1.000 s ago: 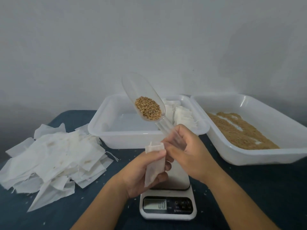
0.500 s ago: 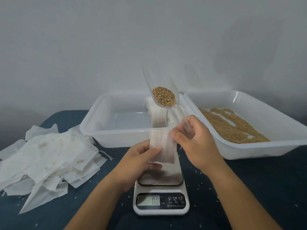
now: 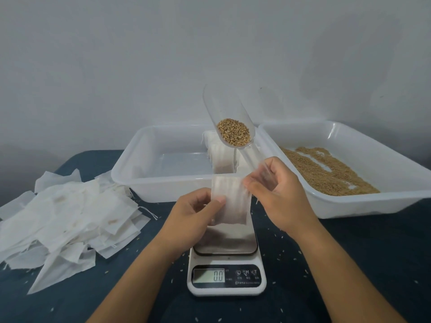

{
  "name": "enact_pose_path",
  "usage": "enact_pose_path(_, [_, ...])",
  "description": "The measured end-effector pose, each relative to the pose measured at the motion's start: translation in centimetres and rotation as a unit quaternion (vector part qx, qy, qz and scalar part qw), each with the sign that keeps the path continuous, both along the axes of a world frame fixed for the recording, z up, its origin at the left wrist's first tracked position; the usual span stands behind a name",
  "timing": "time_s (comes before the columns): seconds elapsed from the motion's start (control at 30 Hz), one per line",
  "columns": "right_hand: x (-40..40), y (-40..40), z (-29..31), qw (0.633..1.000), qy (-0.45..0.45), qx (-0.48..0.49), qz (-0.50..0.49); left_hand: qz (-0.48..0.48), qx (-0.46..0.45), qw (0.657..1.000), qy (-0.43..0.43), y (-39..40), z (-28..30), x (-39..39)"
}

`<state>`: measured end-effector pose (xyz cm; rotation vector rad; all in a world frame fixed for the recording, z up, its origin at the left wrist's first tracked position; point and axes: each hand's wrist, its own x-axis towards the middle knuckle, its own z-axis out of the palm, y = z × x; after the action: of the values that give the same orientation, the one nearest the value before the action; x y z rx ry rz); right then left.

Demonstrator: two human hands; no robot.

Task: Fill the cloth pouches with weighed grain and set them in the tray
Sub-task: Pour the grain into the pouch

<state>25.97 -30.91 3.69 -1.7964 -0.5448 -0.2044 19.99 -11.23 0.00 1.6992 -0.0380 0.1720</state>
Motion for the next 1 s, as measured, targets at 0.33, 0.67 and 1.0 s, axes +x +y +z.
enact_pose_path(0.33, [0.6, -0.2, -1.2, 0.995, 0.013, -0.101, 0.014, 0.005, 0.11, 0.994, 0.022, 1.3, 0.2, -0.1])
enact_pose_path(0.67, [1.0, 0.0, -2.2, 0.994, 0.027, -0.102, -0.013, 0.126, 0.335, 0.934, -0.018, 1.7, -0.7, 0.2])
enact_pose_path(1.0, [1.5, -0.5, -2.1, 0.998, 0.058, 0.013, -0.028, 0.166, 0.202, 0.964, 0.044, 2.4, -1.3, 0.9])
